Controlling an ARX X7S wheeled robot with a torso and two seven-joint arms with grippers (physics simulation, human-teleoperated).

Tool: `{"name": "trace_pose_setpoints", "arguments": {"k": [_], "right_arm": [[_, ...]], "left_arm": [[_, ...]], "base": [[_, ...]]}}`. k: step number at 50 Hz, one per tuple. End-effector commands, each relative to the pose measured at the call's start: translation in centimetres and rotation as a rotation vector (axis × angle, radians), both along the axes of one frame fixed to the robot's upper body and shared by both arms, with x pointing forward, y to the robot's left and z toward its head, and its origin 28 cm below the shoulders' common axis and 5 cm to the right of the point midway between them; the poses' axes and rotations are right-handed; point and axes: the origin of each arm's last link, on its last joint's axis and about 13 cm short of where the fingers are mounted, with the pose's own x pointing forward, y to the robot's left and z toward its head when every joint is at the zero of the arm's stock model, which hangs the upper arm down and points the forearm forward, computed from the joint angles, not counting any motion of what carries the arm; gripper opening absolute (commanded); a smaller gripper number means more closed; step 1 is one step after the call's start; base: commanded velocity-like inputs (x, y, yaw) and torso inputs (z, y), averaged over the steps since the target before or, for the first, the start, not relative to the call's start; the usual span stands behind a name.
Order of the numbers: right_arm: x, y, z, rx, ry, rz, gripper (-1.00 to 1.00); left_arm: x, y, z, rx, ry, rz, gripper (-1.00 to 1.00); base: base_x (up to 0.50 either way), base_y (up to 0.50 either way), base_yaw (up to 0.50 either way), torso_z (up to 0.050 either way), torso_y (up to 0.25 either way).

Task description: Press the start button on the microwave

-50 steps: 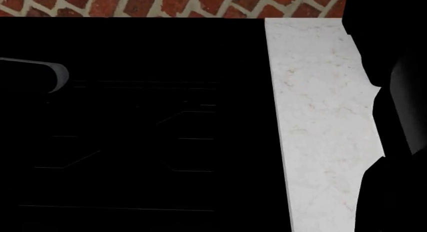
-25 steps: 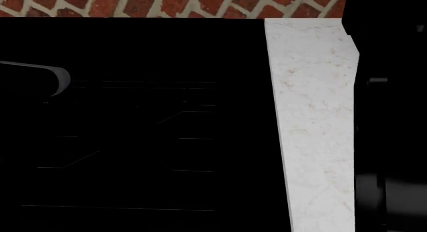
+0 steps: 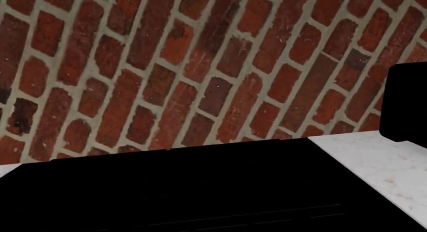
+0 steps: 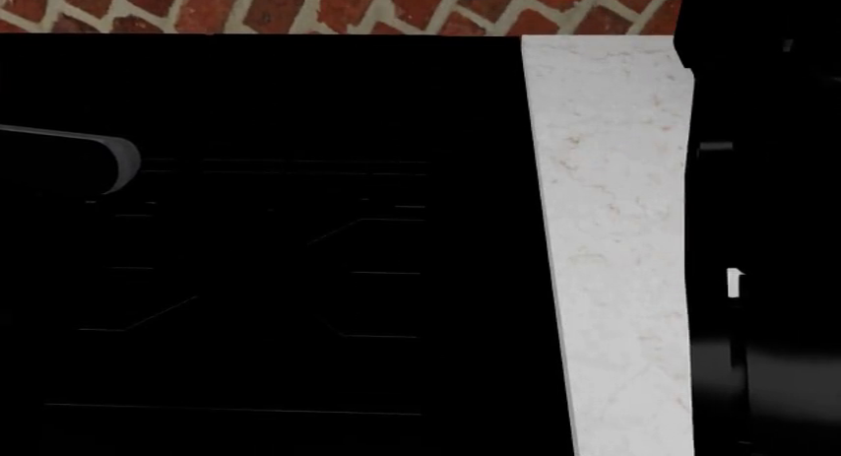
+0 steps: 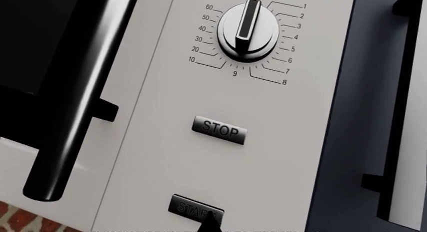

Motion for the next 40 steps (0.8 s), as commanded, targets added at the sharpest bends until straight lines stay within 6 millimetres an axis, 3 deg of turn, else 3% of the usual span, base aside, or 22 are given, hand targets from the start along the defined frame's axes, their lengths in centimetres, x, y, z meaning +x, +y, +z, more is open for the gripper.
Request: {"name": "trace_pose_setpoints", "arguments": {"k": [1,18,40], "right_arm": [[1.1,0.1,-0.5,-0.001,0.034,0.014,-1.00],[2.8,0.4,0.2,-0.036,0.039,0.002,-1.00],[4.8,0.3,-0.4,-0.057,0.100,-0.036,-1.00]], "left_arm": [[-0.1,0.1,0.0,0.000,0.001,0.005,1.00],[-0.1,0.2,-0.4,0.002,0.008,0.001,1.00],[-0.4,0.3,-0.5,0.000,0.012,0.005,1.00]], "base": [[0.00,0.00,0.00,0.000,0.000],[0.00,0.00,0.00,0.000,0.000],[0.00,0.00,0.00,0.000,0.000]]}}
